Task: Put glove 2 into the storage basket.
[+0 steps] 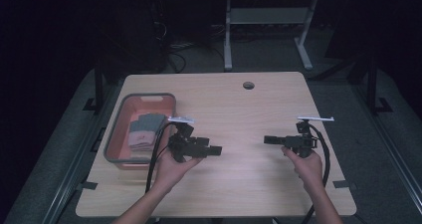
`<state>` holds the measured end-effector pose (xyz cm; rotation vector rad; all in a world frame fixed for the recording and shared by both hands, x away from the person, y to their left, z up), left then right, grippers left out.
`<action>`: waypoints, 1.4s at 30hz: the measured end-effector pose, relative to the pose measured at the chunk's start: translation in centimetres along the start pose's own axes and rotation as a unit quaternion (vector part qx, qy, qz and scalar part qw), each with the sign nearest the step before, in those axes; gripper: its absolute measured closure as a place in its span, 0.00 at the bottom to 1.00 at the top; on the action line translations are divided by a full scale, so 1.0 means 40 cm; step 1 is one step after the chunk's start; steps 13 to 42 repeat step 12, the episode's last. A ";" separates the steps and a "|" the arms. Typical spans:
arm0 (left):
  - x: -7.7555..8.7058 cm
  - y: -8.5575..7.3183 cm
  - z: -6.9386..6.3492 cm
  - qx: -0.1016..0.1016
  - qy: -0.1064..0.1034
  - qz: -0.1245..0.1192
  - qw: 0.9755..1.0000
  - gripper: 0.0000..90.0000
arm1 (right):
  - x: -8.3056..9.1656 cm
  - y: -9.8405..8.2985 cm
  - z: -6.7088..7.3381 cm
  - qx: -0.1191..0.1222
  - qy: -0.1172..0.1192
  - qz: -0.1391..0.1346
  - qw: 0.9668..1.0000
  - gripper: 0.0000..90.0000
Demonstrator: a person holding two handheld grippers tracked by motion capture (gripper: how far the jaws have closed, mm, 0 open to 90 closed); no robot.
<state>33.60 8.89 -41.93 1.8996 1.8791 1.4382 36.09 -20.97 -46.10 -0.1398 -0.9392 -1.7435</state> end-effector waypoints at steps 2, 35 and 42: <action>-0.009 -0.010 -0.008 -0.002 -0.005 0.000 1.000 0.24 | 0.007 -0.013 -0.012 -0.004 0.002 0.000 1.000 0.40; -0.032 -0.073 -0.040 -0.016 -0.013 -0.003 1.000 0.23 | 0.035 -0.063 -0.014 0.008 0.009 -0.013 1.000 0.40; -0.032 -0.073 -0.040 -0.016 -0.013 -0.003 1.000 0.23 | 0.035 -0.063 -0.014 0.008 0.009 -0.013 1.000 0.40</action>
Point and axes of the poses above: each handheld gripper's, and its own axes: x roughly backward along the jaws, y roughly out of its top, z roughly to its left, the point moved 5 cm from there along -x, roughly forward along the jaws, and after that the axes turned 2 degrees about x, right-handed, at the moved point
